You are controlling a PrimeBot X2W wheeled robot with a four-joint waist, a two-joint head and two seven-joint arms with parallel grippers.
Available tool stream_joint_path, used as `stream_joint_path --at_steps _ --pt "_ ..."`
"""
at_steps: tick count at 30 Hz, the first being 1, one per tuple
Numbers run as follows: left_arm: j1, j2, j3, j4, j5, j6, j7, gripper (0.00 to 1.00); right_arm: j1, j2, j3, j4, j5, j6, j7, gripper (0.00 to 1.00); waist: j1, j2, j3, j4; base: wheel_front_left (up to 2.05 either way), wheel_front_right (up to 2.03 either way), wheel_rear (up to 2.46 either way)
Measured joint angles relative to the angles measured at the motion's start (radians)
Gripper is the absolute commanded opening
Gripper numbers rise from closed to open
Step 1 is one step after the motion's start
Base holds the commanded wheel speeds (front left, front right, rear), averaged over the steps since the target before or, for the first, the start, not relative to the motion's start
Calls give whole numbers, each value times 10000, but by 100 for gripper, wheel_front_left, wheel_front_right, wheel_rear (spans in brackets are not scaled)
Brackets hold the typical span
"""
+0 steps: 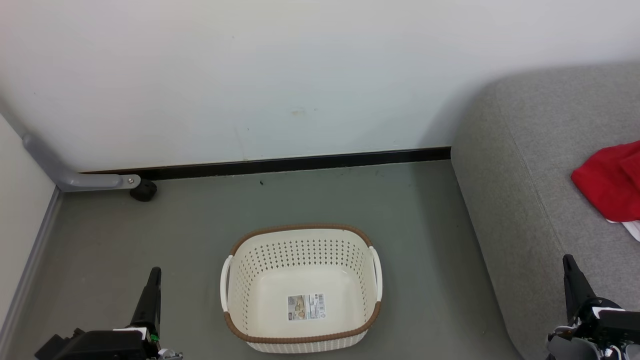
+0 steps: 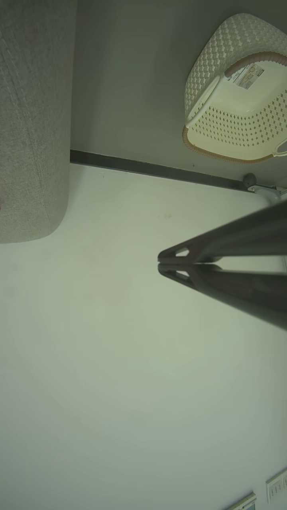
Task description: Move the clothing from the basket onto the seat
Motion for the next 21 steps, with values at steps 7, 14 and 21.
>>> stream_joint_path --at_steps 7,14,21 --pt "0 0 0 -2 0 0 0 0 0 0 0 0 0 0 0 0 0 0 0 0 0 0 0" --pt "0 0 0 -2 0 0 0 0 0 0 0 0 0 0 0 0 0 0 0 0 0 0 0" --pt "0 -2 0 -4 0 0 0 0 0 0 0 0 2 0 0 0 0 0 0 0 0 0 0"
